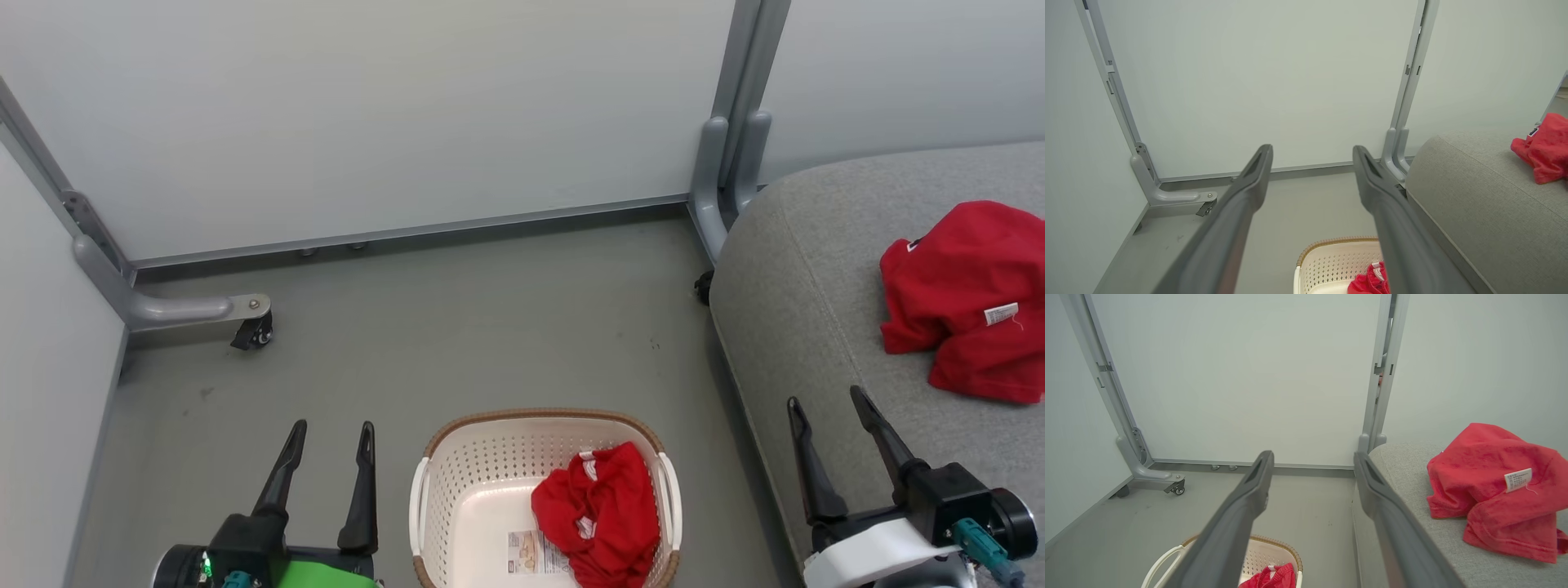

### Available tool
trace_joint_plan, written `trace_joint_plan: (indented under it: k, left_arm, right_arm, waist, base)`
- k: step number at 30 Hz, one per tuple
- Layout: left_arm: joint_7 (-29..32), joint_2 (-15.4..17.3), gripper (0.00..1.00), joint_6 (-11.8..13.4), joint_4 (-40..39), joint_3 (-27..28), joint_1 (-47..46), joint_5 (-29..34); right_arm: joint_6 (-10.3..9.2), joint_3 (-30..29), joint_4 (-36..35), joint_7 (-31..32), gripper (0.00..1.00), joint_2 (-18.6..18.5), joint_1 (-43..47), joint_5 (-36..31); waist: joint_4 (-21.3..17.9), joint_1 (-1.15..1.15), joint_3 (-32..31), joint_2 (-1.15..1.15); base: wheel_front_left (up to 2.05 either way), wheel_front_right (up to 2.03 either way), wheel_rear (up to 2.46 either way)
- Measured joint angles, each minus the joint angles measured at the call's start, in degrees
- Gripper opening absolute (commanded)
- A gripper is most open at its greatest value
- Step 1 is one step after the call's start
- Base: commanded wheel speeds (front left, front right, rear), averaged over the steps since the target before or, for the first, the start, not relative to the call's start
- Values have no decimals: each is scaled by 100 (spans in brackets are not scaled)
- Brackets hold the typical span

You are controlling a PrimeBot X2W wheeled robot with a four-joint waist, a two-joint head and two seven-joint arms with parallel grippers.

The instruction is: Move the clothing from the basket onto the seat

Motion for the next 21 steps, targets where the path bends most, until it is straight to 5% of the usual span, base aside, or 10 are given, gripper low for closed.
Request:
trace_joint_plan:
  k: [21]
  left_arm:
    - [0, 0, 100, -30, 76, -69, 43, 20]
  right_arm:
    - [0, 192, -13, 0, 100, 1, 163, -99]
  waist:
    - [-28, 0, -76, 0]
  base:
    - [0, 0, 0]
